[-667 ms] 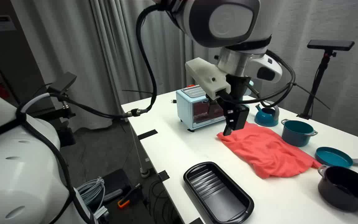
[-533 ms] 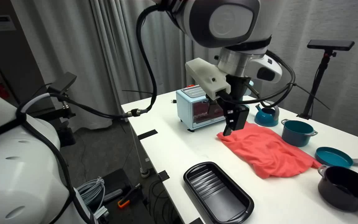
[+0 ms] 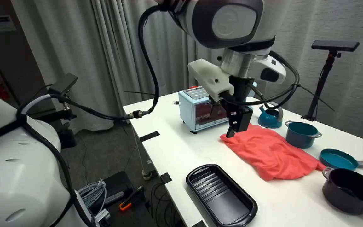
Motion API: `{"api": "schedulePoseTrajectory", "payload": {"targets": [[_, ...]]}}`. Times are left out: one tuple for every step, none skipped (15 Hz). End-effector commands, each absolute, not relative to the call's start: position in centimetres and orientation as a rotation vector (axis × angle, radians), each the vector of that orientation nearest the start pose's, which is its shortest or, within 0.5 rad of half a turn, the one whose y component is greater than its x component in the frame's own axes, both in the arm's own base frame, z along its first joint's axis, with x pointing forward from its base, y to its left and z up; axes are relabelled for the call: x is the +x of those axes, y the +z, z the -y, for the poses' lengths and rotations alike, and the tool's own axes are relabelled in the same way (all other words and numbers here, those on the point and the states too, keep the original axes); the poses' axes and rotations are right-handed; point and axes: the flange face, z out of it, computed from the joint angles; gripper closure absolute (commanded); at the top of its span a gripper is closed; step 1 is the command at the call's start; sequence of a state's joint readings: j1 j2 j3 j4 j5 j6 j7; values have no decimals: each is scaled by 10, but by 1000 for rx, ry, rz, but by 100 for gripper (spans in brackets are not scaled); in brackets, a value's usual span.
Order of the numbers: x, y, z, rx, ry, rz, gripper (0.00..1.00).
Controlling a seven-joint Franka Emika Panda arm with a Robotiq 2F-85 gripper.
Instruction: Unfold the sweatshirt on the table
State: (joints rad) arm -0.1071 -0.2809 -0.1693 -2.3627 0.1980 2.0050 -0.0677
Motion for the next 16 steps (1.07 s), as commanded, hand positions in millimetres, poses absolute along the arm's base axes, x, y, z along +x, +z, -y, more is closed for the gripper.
{"api": "schedulePoseTrajectory", "payload": {"targets": [[433,430,112,-2877,65,-422,0],[433,430,112,-2877,65,-422,0],[433,430,112,-2877,65,-422,0],[433,430,112,-2877,65,-422,0],[433,430,112,-2877,65,-422,0],[433,430,112,-2877,65,-422,0],[438,429,109,-2873,72,-424,0],[443,427,106,-2873,70,-428,0],[451,425,101,-2866,66,-437,0],[460,425,97,-2860,59,-442,0],[470,425,89,-2857,53,-447,0],[479,424,83,-2853,40,-452,0],[491,425,74,-2849,25,-456,0],[503,425,66,-2850,7,-461,0],[516,423,57,-2855,-9,-466,0],[529,421,49,-2860,-24,-472,0]]}}
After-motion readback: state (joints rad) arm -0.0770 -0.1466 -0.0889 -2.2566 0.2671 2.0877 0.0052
